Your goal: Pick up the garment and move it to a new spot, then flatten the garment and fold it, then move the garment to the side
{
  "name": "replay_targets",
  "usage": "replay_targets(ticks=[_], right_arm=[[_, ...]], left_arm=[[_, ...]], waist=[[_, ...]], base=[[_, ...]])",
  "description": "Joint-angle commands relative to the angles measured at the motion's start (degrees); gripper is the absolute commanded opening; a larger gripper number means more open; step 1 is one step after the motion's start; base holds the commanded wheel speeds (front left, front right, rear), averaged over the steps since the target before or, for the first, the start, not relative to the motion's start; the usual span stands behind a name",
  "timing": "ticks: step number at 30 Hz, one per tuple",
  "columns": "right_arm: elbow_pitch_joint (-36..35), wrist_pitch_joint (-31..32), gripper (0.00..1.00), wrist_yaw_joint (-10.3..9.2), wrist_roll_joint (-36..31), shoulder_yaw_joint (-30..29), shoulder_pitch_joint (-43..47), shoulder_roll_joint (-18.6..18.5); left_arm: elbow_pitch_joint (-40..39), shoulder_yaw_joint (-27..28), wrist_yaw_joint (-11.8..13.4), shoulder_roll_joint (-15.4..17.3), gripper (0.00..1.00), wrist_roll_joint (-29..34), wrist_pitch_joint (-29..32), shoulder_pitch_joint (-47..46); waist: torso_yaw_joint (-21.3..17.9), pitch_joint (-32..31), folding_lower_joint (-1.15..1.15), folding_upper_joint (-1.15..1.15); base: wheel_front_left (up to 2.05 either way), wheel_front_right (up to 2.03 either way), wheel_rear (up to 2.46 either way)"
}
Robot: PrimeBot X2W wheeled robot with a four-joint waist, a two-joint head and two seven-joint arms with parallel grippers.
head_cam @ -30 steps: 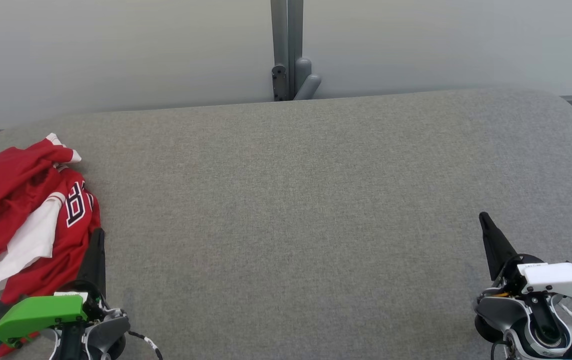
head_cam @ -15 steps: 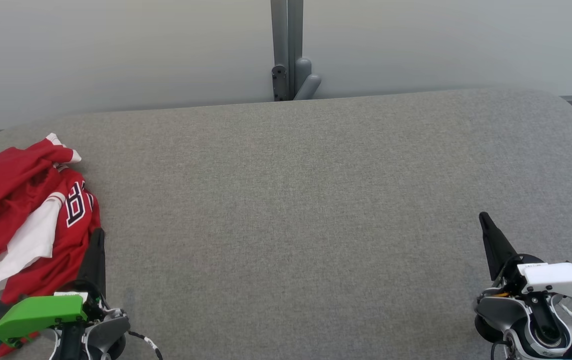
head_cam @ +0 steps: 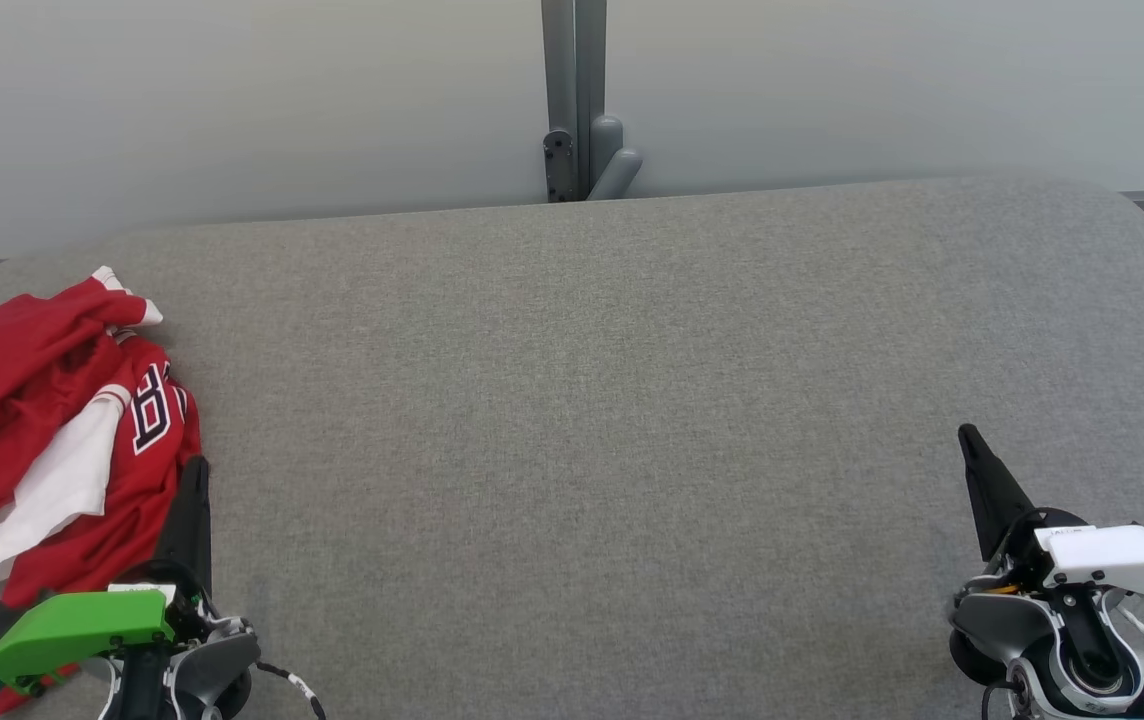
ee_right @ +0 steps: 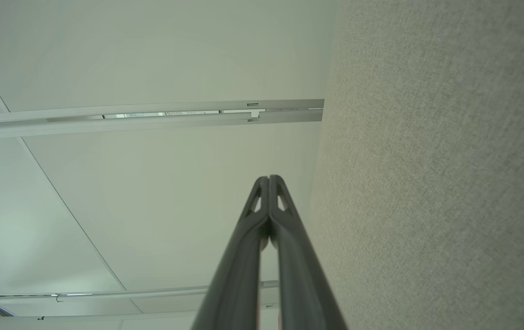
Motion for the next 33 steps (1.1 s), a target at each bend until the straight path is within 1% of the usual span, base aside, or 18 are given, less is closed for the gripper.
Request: replay_targets(ticks=[1, 32, 33], right_arm=[[-0.18, -0.07, 0.00, 0.04, 0.21, 0.09, -0.30, -0.32], [-0.18, -0.07, 0.00, 0.04, 0.21, 0.09, -0.30, -0.32], [0.06, -0.02, 1.00, 0.00, -0.01, 0.00, 0.02, 0.01]], left_arm=[[-0.15, -0.09, -0.14, 0.48, 0.00, 0.11, -0.03, -0.99], [-0.15, -0.09, -0.14, 0.48, 0.00, 0.11, -0.03, -0.99], [0.06, -0.01, 0.01, -0.02, 1.00, 0.00, -0.01, 0.02]], waist=[[0.00, 0.00, 0.00, 0.00], [0.00, 0.00, 0.00, 0.00], [0.00, 0.00, 0.00, 0.00]], base=[[0.00, 0.00, 0.00], [0.00, 0.00, 0.00], [0.00, 0.00, 0.00]])
